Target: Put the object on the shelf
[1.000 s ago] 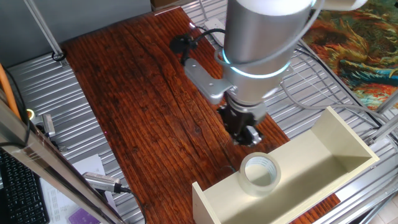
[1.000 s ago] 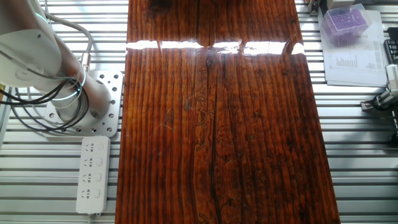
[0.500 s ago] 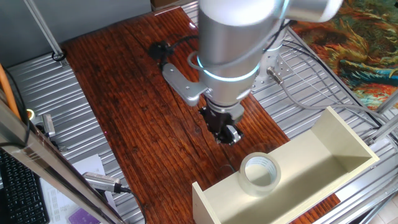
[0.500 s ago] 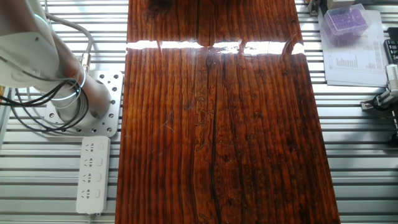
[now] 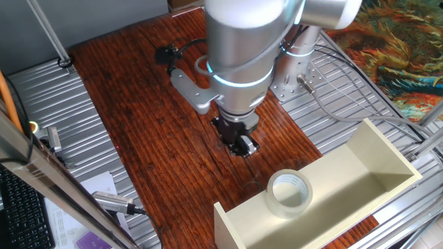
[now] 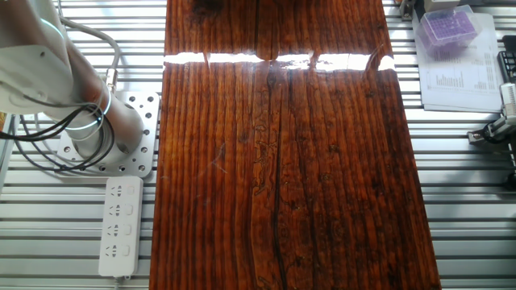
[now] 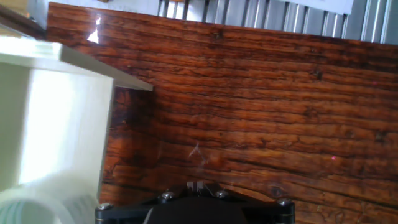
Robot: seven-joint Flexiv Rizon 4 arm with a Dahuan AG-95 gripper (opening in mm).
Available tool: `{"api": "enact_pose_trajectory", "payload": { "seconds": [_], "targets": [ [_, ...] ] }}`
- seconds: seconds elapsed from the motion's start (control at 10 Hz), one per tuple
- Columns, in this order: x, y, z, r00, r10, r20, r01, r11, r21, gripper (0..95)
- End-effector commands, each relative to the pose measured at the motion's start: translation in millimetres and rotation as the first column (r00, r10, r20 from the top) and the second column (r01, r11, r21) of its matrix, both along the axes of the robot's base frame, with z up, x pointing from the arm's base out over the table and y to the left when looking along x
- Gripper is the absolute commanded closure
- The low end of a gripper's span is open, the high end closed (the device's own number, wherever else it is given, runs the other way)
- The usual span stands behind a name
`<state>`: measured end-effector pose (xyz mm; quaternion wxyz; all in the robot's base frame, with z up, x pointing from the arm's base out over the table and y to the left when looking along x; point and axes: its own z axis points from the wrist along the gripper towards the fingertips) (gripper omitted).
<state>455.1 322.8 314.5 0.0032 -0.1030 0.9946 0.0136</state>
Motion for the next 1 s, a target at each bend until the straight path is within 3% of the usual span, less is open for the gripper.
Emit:
{"api": "enact_pose_trajectory", "payload": {
  "seconds": [0.1, 0.3, 0.6, 1.0],
  "targets": [
    [0.3, 1.3, 0.0, 0.993, -0.121, -0.001, 0.121, 0.993, -0.015, 95.0],
    [0.3, 1.3, 0.0, 0.985, -0.17, 0.001, 0.17, 0.985, -0.023, 95.0],
    [2.1, -4.6, -2.1, 0.989, -0.147, 0.004, 0.147, 0.989, -0.026, 95.0],
    [21.5, -52.4, -12.7, 0.996, -0.094, 0.004, 0.094, 0.995, -0.021, 95.0]
  ]
}}
